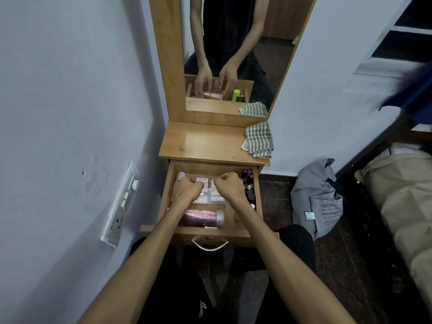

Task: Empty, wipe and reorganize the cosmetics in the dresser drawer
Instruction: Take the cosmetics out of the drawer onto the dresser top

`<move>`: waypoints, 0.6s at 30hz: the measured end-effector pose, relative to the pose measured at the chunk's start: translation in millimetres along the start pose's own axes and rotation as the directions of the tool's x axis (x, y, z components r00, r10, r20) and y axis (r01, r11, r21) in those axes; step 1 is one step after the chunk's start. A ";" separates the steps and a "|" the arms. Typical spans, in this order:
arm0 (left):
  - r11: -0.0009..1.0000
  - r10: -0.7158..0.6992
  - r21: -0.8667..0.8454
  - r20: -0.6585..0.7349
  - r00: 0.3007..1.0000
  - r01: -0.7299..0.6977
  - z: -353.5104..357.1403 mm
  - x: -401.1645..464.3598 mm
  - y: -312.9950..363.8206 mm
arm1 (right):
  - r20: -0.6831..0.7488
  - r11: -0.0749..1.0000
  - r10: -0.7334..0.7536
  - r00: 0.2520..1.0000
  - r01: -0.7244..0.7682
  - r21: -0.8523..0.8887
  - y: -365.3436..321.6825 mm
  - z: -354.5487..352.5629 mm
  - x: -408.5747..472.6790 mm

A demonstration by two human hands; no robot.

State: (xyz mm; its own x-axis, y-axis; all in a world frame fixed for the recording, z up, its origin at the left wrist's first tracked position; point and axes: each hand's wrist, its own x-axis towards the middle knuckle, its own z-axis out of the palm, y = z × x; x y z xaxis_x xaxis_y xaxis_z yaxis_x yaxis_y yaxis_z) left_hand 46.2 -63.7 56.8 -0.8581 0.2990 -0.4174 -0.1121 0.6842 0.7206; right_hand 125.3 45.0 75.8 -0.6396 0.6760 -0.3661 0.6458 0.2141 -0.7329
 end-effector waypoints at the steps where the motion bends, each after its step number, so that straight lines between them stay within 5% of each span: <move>1: 1.000 -0.002 0.029 -0.006 1.000 0.003 2.2 2.3 0.8 | 0.010 0.999 0.014 1.000 -0.014 -0.038 -1.7 2.2 5.8; 12: 0.976 -0.068 0.207 0.012 0.998 0.064 26.8 38.3 -13.3 | 0.035 0.974 0.121 0.992 -0.112 -0.198 18.5 30.9 38.7; 18: 0.990 -0.061 0.126 0.005 0.998 0.060 31.2 45.5 -14.7 | 0.017 0.966 0.143 0.990 -0.136 -0.219 15.9 36.6 45.7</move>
State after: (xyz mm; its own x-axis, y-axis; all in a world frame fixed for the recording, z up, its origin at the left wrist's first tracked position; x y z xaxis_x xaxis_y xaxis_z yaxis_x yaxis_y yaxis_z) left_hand 24.4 -39.4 9.9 -0.8471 0.2597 -0.4636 -0.0996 0.7793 0.6187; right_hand 91.0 53.4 26.4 -0.5475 0.6876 -0.4770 0.8024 0.2696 -0.5325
